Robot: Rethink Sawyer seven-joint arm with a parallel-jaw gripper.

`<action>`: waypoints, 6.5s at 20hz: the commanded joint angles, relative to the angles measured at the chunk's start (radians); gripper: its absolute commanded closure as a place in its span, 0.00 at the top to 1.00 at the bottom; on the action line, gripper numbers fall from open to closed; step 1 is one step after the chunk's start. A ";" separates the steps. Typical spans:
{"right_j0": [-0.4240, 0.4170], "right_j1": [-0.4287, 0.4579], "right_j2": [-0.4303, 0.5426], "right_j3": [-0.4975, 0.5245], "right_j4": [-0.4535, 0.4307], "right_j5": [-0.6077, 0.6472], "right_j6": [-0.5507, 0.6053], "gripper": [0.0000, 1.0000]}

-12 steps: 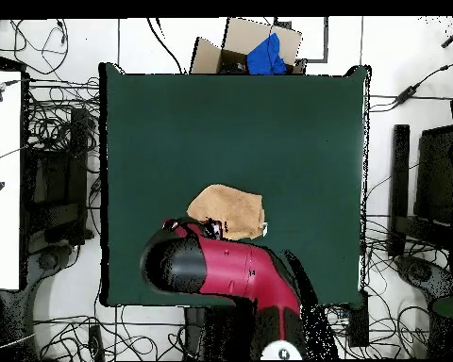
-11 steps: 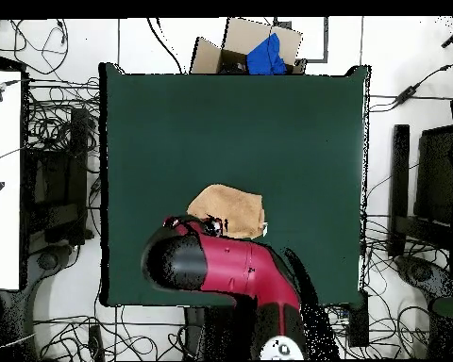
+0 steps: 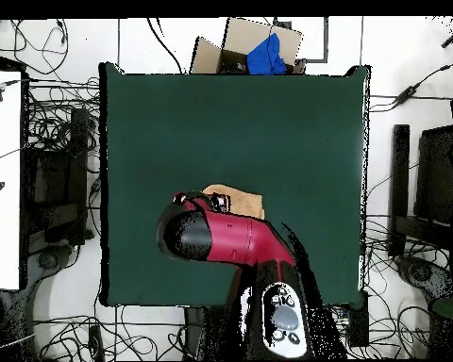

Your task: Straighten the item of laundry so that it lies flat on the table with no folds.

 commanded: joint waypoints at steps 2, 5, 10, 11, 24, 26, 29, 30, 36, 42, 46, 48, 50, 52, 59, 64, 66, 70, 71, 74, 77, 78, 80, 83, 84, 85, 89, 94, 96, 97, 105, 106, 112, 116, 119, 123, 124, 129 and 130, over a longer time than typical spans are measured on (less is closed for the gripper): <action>-0.023 0.114 -0.002 -0.046 0.001 -0.077 0.179 1.00; -0.049 0.128 0.025 -0.040 0.000 -0.086 0.166 1.00; -0.065 0.139 0.038 -0.030 -0.009 -0.105 0.161 1.00; -0.069 0.142 0.043 -0.028 -0.010 -0.110 0.160 1.00; -0.067 0.201 0.068 -0.015 0.008 -0.225 0.204 1.00; -0.058 0.188 0.070 -0.007 0.022 -0.211 0.211 1.00; -0.039 0.172 0.064 0.005 0.039 -0.195 0.223 1.00; -0.029 0.165 0.061 0.011 0.047 -0.191 0.231 1.00; -0.020 0.155 0.075 0.023 0.074 -0.169 0.248 1.00; -0.006 0.178 0.065 0.023 0.076 -0.209 0.252 1.00; -0.003 0.225 0.058 0.009 0.072 -0.257 0.255 1.00; -0.026 0.252 0.083 0.006 0.066 -0.283 0.253 1.00; -0.045 0.277 0.107 0.007 0.062 -0.302 0.251 1.00; -0.053 0.290 0.123 0.015 0.061 -0.319 0.257 1.00; -0.019 0.322 0.116 0.007 0.098 -0.341 0.277 1.00; -0.014 0.317 0.143 0.019 0.135 -0.318 0.293 1.00; -0.009 0.301 0.151 0.030 0.153 -0.300 0.301 1.00; 0.015 0.283 0.144 0.036 0.179 -0.283 0.304 1.00; 0.019 0.281 0.142 0.034 0.184 -0.278 0.301 1.00; 0.029 0.286 0.133 0.032 0.192 -0.279 0.290 1.00; 0.013 0.305 0.152 0.037 0.188 -0.298 0.283 1.00; 0.009 0.309 0.154 0.039 0.184 -0.305 0.281 1.00; 0.015 0.316 0.147 0.034 0.185 -0.306 0.277 1.00; 0.041 0.325 0.115 0.024 0.191 -0.299 0.272 1.00; 0.047 0.328 0.107 0.022 0.194 -0.294 0.270 1.00; 0.050 0.330 0.103 0.021 0.194 -0.293 0.270 1.00; 0.064 0.332 0.088 0.030 0.204 -0.289 0.275 1.00; 0.084 0.333 0.075 0.041 0.222 -0.285 0.286 1.00; 0.101 0.331 0.065 0.045 0.233 -0.286 0.295 1.00; 0.107 0.332 0.062 0.047 0.239 -0.289 0.299 1.00; 0.172 0.271 -0.018 0.074 0.281 -0.245 0.290 1.00; 0.166 0.254 -0.024 0.075 0.279 -0.228 0.279 1.00; 0.152 0.240 -0.061 0.034 0.267 -0.195 0.225 1.00; 0.148 0.252 -0.072 0.015 0.260 -0.198 0.213 1.00; 0.158 0.292 -0.096 0.000 0.254 -0.244 0.210 1.00; 0.136 0.361 -0.081 -0.026 0.241 -0.284 0.202 1.00; 0.126 0.371 -0.070 -0.027 0.237 -0.285 0.201 1.00; 0.116 0.382 -0.050 -0.004 0.229 -0.302 0.212 1.00; 0.112 0.389 -0.043 -0.004 0.229 -0.302 0.213 1.00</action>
